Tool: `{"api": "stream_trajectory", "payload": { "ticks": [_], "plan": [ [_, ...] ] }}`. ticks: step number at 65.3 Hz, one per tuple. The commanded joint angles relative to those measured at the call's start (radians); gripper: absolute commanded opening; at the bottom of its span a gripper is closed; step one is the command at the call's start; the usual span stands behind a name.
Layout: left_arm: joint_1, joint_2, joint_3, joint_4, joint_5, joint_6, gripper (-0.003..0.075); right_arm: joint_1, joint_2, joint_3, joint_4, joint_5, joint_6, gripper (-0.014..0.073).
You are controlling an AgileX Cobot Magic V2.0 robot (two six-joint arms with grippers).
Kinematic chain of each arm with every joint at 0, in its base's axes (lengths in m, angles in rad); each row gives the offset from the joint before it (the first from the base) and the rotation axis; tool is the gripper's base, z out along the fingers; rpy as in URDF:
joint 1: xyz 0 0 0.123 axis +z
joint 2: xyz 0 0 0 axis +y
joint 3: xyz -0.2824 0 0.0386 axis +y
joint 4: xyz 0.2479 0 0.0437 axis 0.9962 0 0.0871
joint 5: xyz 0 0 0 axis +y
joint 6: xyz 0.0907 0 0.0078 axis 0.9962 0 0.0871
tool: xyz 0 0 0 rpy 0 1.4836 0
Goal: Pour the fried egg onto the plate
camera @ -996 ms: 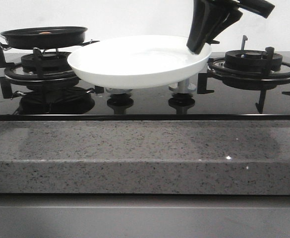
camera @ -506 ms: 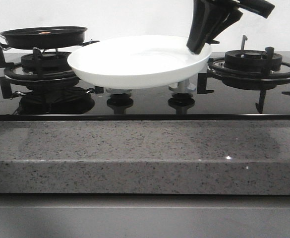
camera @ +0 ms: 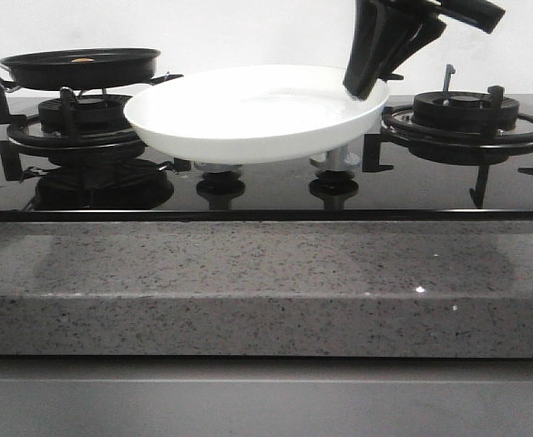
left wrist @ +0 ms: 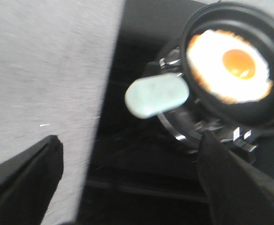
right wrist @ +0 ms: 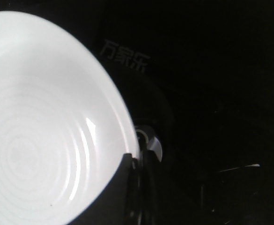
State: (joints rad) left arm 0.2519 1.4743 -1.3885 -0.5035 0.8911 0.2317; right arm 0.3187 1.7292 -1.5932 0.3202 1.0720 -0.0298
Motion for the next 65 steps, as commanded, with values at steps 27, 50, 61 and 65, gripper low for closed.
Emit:
{"api": "stream_trajectory", "payload": {
  "ticks": [27, 50, 61, 65],
  "plan": [
    [0.123, 0.328, -0.149, -0.712, 0.232, 0.090, 0.0575, -0.002, -0.044, -0.024, 0.015, -0.027, -0.005, -0.0050],
    [0.119, 0.363, -0.149, -0.856, 0.309, 0.143, 0.0522, -0.002, -0.044, -0.024, 0.015, -0.027, -0.005, -0.0050],
    [0.117, 0.363, -0.149, -0.856, 0.318, 0.143, 0.0439, -0.002, -0.044, -0.024, 0.015, -0.027, -0.005, -0.0050],
    [0.117, 0.363, -0.149, -0.856, 0.311, 0.143, 0.0418, -0.002, -0.044, -0.024, 0.015, -0.027, -0.005, -0.0050]
  ]
}}
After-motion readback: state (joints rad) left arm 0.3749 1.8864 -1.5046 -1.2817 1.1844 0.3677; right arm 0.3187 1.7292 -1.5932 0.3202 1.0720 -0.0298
